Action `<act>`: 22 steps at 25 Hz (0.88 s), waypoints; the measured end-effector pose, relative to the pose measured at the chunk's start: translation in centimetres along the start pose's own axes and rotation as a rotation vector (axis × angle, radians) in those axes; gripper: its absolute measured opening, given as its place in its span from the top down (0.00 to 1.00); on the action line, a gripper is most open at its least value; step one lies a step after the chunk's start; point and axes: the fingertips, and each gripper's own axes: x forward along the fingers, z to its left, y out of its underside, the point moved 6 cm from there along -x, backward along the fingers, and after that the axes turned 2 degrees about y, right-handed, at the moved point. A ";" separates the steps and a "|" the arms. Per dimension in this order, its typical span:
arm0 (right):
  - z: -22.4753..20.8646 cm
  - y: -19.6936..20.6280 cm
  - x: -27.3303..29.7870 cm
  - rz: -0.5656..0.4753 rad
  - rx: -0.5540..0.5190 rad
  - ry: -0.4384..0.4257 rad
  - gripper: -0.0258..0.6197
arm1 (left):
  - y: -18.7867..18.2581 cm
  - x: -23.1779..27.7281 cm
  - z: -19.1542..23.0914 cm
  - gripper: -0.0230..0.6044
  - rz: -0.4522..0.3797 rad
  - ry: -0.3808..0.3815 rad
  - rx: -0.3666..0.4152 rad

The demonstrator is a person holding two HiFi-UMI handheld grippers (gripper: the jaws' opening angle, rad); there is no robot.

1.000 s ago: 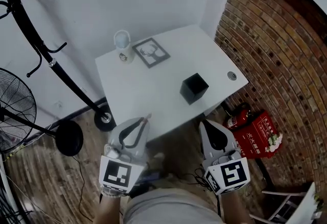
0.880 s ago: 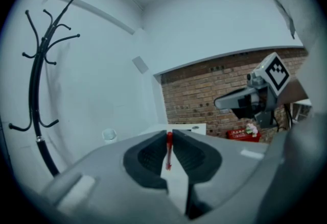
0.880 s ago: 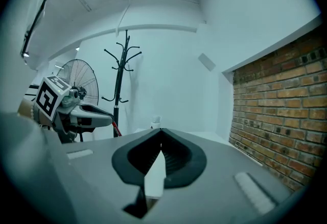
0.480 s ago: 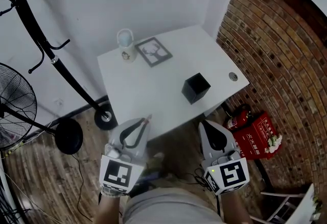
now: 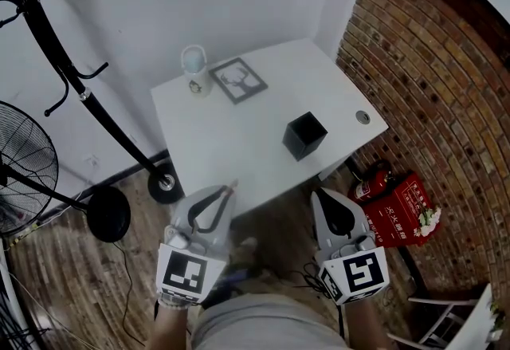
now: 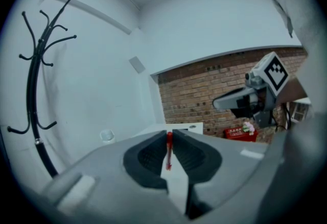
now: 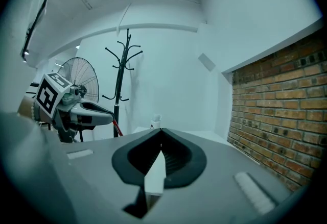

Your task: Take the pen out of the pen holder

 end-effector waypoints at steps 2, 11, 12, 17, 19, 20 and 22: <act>0.0 0.1 -0.2 0.002 0.000 0.002 0.95 | 0.0 0.0 -0.1 0.92 0.001 0.000 -0.007; -0.2 0.2 -0.5 -0.004 -0.001 0.008 0.95 | -0.3 0.2 -0.4 0.92 -0.003 0.007 0.005; -0.2 0.3 -0.5 -0.005 0.000 0.009 0.95 | -0.3 0.2 -0.4 0.92 -0.003 0.007 0.005; -0.3 0.4 -0.6 0.002 0.003 0.012 0.95 | -0.3 0.3 -0.5 0.92 -0.004 0.010 0.005; -0.3 0.5 -0.7 0.004 0.003 0.013 0.95 | -0.3 0.4 -0.5 0.92 -0.004 0.012 0.003; -0.3 0.5 -0.7 0.004 0.003 0.013 0.95 | -0.3 0.4 -0.5 0.92 -0.004 0.013 0.001; -0.3 0.5 -0.7 0.006 0.003 0.013 0.95 | -0.3 0.5 -0.6 0.92 -0.004 0.015 -0.002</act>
